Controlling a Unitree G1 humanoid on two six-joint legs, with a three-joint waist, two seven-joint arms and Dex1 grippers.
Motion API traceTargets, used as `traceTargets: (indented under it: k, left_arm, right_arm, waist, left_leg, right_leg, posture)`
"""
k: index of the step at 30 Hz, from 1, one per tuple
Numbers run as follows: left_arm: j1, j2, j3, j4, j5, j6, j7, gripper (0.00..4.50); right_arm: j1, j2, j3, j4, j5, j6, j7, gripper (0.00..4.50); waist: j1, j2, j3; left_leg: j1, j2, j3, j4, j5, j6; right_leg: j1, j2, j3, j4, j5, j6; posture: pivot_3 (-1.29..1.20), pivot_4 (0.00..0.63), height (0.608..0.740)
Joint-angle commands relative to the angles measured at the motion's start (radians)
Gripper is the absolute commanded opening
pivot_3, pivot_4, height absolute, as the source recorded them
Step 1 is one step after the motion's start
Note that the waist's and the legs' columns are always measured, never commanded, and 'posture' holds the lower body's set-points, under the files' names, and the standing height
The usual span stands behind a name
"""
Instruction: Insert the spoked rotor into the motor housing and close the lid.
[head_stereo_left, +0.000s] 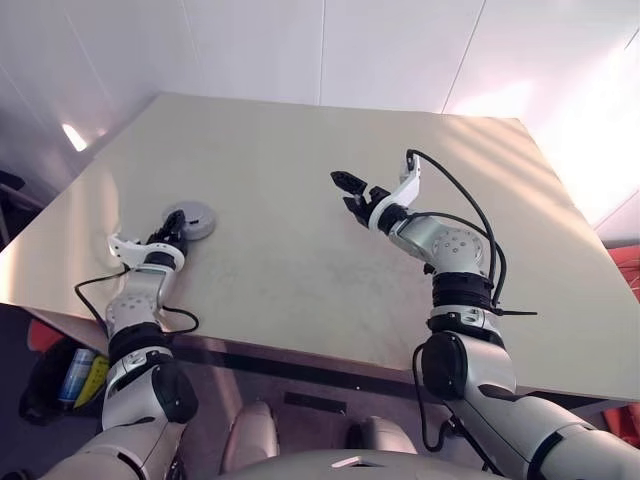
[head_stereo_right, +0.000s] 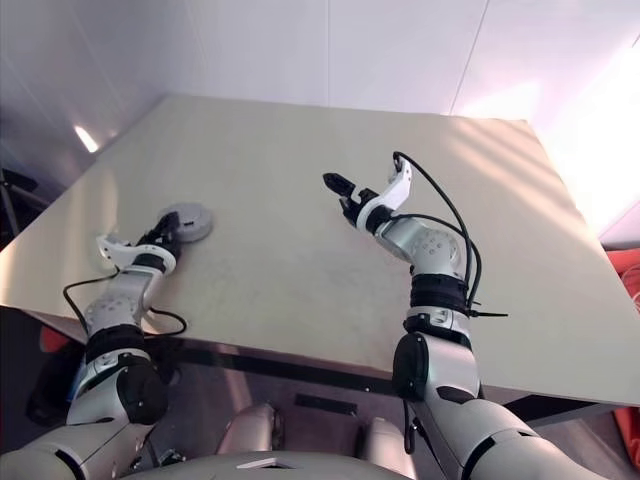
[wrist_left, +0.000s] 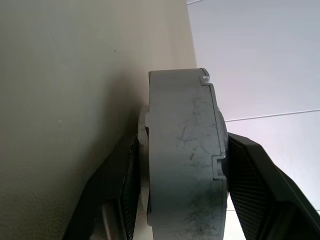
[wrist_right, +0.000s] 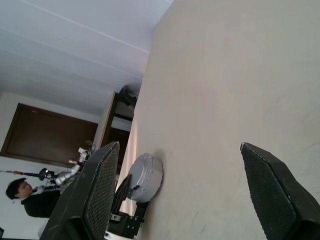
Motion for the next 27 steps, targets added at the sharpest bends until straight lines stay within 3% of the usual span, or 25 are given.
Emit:
traceTargets:
  k: [1, 2, 3, 8, 27]
  left_arm:
    - [-0.040, 0.030, 0.003, -0.020, -0.003, -0.024, -0.031, 2.16]
    - [-0.041, 0.031, 0.002, -0.019, -0.001, -0.025, -0.035, 2.16]
    - [-0.040, 0.033, -0.001, -0.017, 0.003, -0.029, -0.041, 2.86]
    - [-0.039, 0.038, -0.002, -0.009, 0.018, -0.047, -0.040, 4.36]
    - [-0.088, 0.166, 0.014, 0.269, 0.212, -0.472, 0.170, 4.44]
  right_arm:
    - [-0.003, -0.001, -0.003, -0.014, 0.007, -0.011, 0.004, 4.38]
    - [-0.003, -0.001, -0.003, -0.014, 0.007, -0.010, 0.003, 4.38]
    - [-0.003, -0.001, -0.004, -0.012, 0.007, -0.011, 0.002, 4.41]
    - [-0.008, -0.002, -0.002, -0.001, 0.001, -0.015, 0.001, 4.41]
    - [-0.011, -0.016, 0.021, 0.025, -0.025, -0.005, 0.033, 4.41]
  waist:
    - [0.000, 0.000, 0.000]
    - [0.000, 0.000, 0.000]
    - [0.000, 0.000, 0.000]
    - [-0.001, 0.000, 0.000]
    - [-0.044, 0.002, -0.001]
  left_leg:
    - [0.000, 0.000, 0.000, 0.000, 0.000, 0.000]
    - [0.000, 0.000, 0.000, 0.000, 0.000, 0.000]
    - [0.000, 0.000, 0.000, 0.000, 0.000, 0.000]
    - [0.003, 0.000, 0.000, 0.000, 0.000, 0.000]
    - [0.017, 0.006, 0.004, -0.005, 0.005, -0.008]
  right_leg:
    - [0.000, 0.000, 0.000, 0.000, 0.000, 0.000]
    - [0.000, 0.000, 0.000, 0.000, 0.000, 0.000]
    - [0.000, 0.000, 0.000, 0.000, 0.000, 0.000]
    - [0.002, 0.000, 0.000, 0.000, 0.000, 0.000]
    - [0.007, 0.004, 0.003, 0.001, 0.002, -0.004]
  posture:
    - [0.00, 0.000, 0.740]
    - [0.00, 0.000, 0.740]
    - [0.00, 0.000, 0.740]
    - [0.00, 0.000, 0.740]
    - [0.00, 0.000, 0.740]
